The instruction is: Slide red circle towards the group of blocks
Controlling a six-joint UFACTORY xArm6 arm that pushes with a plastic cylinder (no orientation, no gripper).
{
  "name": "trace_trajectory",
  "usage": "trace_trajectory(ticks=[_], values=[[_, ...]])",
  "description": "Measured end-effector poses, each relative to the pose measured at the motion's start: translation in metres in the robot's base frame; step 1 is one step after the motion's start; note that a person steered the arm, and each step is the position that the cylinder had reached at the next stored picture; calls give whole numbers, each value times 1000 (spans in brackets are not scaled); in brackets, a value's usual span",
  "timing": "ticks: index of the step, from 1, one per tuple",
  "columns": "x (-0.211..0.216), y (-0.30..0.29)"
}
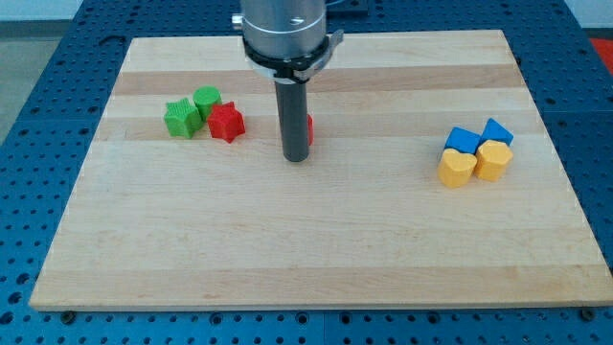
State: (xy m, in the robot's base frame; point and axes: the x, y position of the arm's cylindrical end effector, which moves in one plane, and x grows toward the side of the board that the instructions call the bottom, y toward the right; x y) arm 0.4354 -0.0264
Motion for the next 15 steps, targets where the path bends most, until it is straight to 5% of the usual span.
trace_trajectory(ticks=[2, 3, 5, 13, 15], values=[[38, -77], [-7, -78], [-43, -67], [-45, 97], [-46, 30]])
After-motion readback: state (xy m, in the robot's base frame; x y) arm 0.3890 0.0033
